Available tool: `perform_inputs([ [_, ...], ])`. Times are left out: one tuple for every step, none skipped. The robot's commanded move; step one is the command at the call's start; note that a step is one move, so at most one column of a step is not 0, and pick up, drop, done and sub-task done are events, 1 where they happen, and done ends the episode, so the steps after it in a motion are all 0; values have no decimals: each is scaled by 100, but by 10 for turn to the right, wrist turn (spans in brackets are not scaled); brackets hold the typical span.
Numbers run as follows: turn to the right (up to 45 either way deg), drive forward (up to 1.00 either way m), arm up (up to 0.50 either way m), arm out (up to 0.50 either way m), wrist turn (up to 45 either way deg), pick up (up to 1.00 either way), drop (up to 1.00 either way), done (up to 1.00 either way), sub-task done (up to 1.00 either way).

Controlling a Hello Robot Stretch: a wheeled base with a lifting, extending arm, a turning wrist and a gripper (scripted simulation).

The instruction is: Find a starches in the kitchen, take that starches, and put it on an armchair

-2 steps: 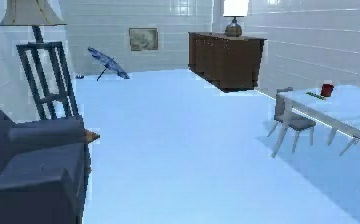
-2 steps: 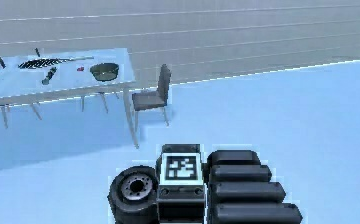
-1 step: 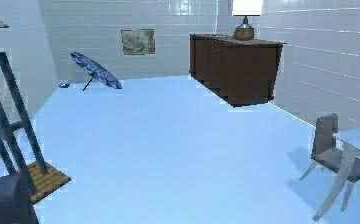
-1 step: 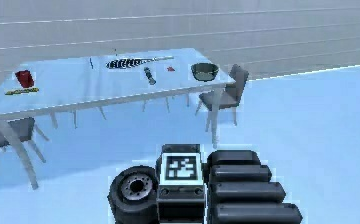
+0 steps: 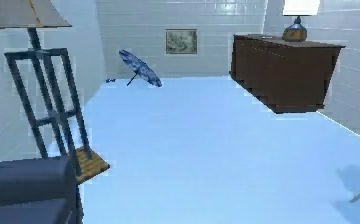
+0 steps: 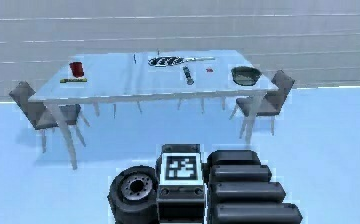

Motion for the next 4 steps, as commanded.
perform_inputs([
  [0, 80, 0, 0, 0, 0, 0, 0, 0],
  [450, 0, 0, 0, 0, 0, 0, 0, 0],
  [330, 0, 0, 0, 0, 0, 0, 0, 0],
  [-450, 0, 0, 0, 0, 0, 0, 0, 0],
])
